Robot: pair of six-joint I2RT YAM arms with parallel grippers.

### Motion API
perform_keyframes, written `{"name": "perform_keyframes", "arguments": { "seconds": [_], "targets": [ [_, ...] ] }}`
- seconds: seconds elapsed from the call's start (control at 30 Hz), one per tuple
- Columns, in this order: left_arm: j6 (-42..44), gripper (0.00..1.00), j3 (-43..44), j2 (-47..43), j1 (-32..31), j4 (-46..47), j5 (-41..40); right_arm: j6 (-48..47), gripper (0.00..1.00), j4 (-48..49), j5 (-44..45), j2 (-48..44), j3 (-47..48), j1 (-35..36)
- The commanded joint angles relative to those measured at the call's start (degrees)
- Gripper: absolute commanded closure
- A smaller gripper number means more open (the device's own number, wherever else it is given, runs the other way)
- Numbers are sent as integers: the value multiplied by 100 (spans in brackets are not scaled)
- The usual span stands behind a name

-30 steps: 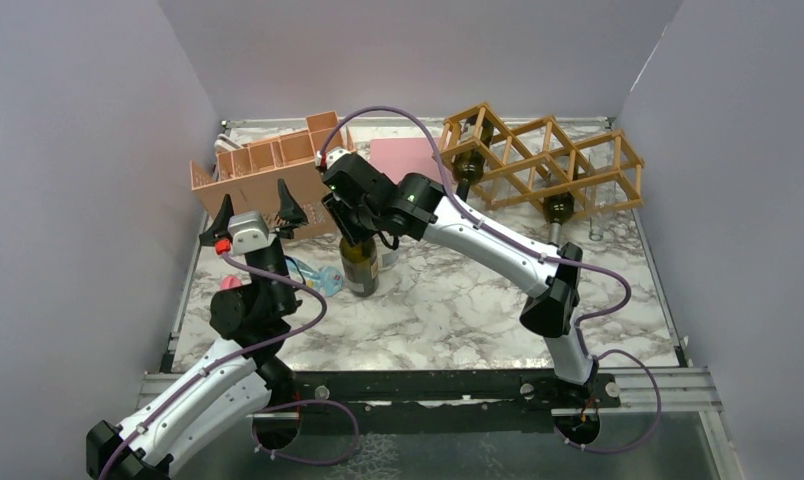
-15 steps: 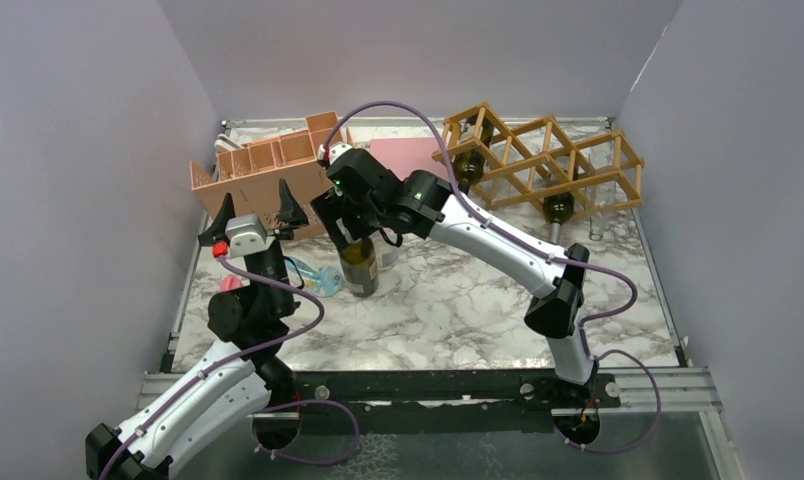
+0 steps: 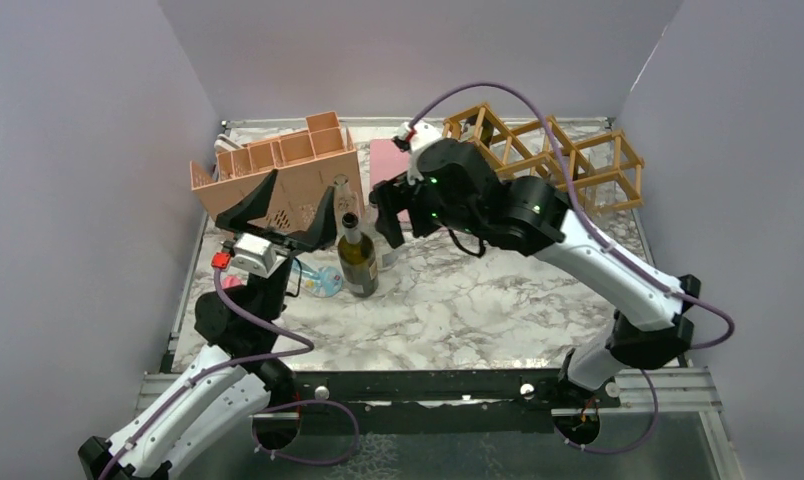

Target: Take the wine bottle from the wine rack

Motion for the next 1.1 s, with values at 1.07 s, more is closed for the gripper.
{"name": "perform_keyframes", "arguments": {
  "seconds": [1.07],
  "targets": [
    [-582,1,377,1677,-1143,-674,2468,193,0,1789,-595,-2678,-4959,-5207]
  ]
}}
